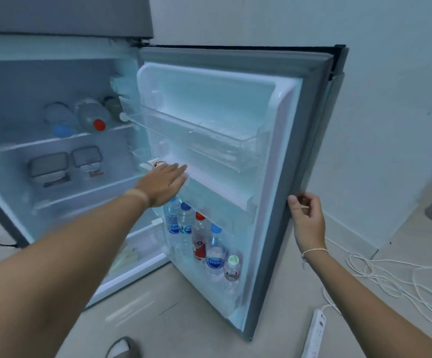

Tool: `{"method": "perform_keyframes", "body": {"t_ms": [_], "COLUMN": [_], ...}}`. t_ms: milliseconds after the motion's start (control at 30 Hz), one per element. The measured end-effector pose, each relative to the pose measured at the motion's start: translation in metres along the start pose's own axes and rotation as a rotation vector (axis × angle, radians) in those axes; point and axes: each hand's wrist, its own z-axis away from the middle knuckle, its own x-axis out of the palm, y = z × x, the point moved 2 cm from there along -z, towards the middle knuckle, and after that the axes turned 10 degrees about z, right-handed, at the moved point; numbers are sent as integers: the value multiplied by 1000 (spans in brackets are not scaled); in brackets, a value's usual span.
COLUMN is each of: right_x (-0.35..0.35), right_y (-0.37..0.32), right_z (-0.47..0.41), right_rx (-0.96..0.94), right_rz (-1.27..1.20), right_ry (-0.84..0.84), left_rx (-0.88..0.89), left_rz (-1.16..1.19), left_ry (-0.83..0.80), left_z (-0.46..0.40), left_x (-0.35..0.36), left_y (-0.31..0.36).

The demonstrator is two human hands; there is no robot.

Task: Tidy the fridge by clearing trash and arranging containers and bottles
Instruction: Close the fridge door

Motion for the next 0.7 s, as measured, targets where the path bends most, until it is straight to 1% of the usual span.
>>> {"method": "perform_keyframes", "body": {"t_ms": [100, 167, 233, 333, 467, 567, 700], "right_x": [4, 7, 13, 26, 45, 62, 85], "right_y": [-12, -19, -28, -45, -71, -81, -92], "right_z": [35, 58, 80, 108, 145, 166, 183], "right_rx": [-25, -45, -63, -106, -155, -183, -197], "right_rz": [41, 75, 126, 206, 289, 325, 313], "right_ry": [-31, -63, -101, -140, -182, -227, -359], "left_rx": [-61, -94, -106, -117, -180, -209, -257], "left_rz": [28, 59, 134, 284, 323, 423, 621], "left_ry": [-41, -33, 40, 197, 309, 448, 572], "left_z": [31, 53, 77, 103, 140, 167, 189], "left_x": [-5, -12, -25, -55, -93, -115, -150], "left_y": [5, 6, 9, 15, 16, 13, 7]}}
